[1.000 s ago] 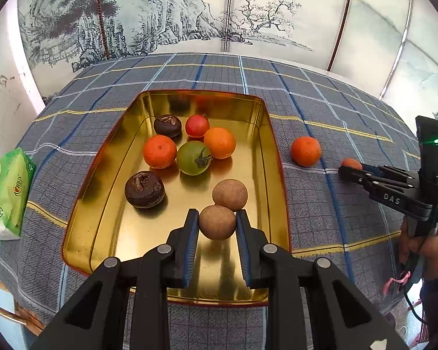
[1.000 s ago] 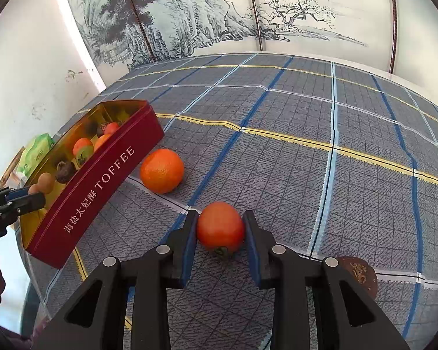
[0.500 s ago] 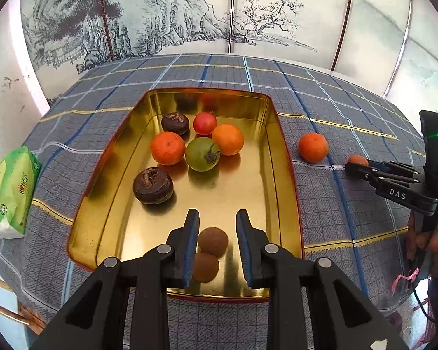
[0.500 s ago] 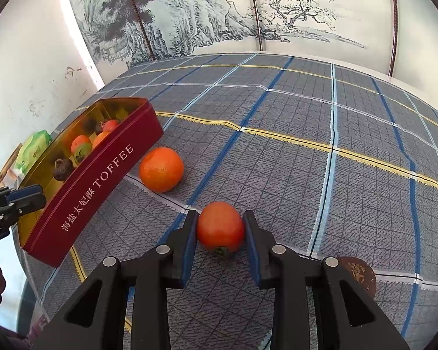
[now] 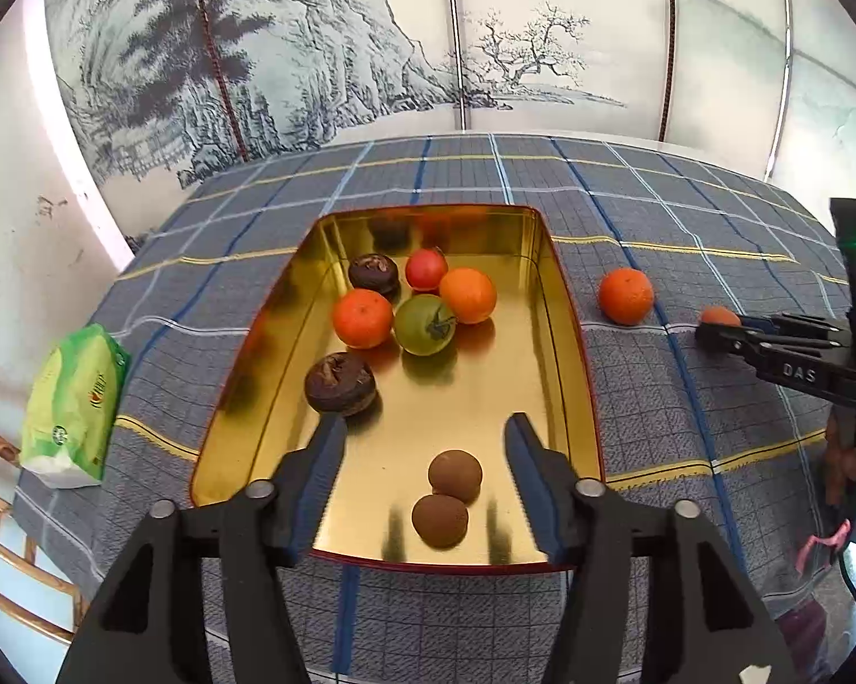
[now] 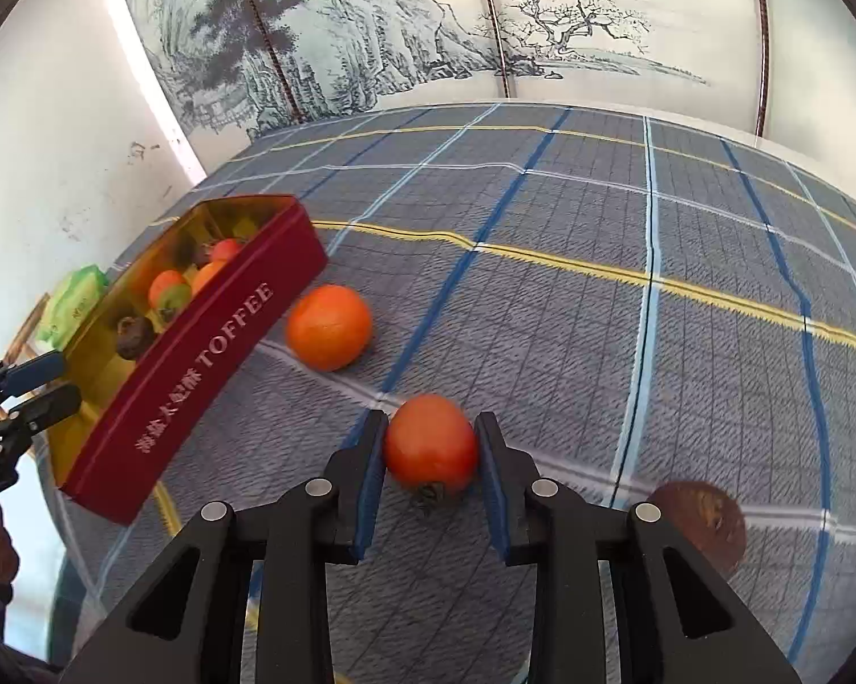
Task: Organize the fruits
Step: 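Carry the red tomato with the right tool into the tin and release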
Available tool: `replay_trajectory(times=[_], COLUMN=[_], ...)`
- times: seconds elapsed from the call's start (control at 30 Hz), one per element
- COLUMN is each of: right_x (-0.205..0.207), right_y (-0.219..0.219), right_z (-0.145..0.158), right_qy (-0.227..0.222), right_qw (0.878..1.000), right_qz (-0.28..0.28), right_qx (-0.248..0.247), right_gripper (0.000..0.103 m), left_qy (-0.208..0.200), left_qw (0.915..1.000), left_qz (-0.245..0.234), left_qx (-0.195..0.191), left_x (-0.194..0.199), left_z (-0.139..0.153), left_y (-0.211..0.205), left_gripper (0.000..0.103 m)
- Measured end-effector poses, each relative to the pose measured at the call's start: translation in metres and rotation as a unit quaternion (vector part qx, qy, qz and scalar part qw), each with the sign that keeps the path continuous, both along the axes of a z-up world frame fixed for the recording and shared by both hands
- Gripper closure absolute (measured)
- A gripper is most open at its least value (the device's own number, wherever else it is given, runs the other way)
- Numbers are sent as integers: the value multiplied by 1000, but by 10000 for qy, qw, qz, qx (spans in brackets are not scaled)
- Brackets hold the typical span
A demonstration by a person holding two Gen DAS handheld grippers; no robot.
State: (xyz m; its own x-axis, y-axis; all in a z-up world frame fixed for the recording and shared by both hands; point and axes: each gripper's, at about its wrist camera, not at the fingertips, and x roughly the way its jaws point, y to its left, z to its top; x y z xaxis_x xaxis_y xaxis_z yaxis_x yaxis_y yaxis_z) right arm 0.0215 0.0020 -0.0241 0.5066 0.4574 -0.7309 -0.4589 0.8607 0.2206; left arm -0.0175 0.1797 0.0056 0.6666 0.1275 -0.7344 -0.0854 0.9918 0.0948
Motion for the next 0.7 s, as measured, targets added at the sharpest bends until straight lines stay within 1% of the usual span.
replay_trajectory(times=[0.07, 0.33, 0.43, 0.53, 0.7], right_x=[-4, -22, -29, -36, -42], right_y=[-1, 7, 20, 36, 67], right_z=[3, 31, 43, 55, 67], right_qy=[-9, -99, -205, -296, -348], right_qw=[10000, 9990, 9983, 9970, 9944], right_qz=[20, 252, 406, 599, 913], right_qx=[39, 343, 365, 384, 398], right_gripper=[71, 71, 71, 71, 71], left_qy=[-45, -72, -114, -175, -231], left_qw=[10000, 9998, 9996, 9994, 9990], left_qz=[29, 45, 67, 109, 156], left_qx=[35, 161, 230, 295, 358], left_x=[-1, -5, -7, -9, -13], left_z=[2, 3, 5, 8, 10], left_y=[0, -3, -2, 0, 4], left_gripper=[41, 38, 36, 31, 30])
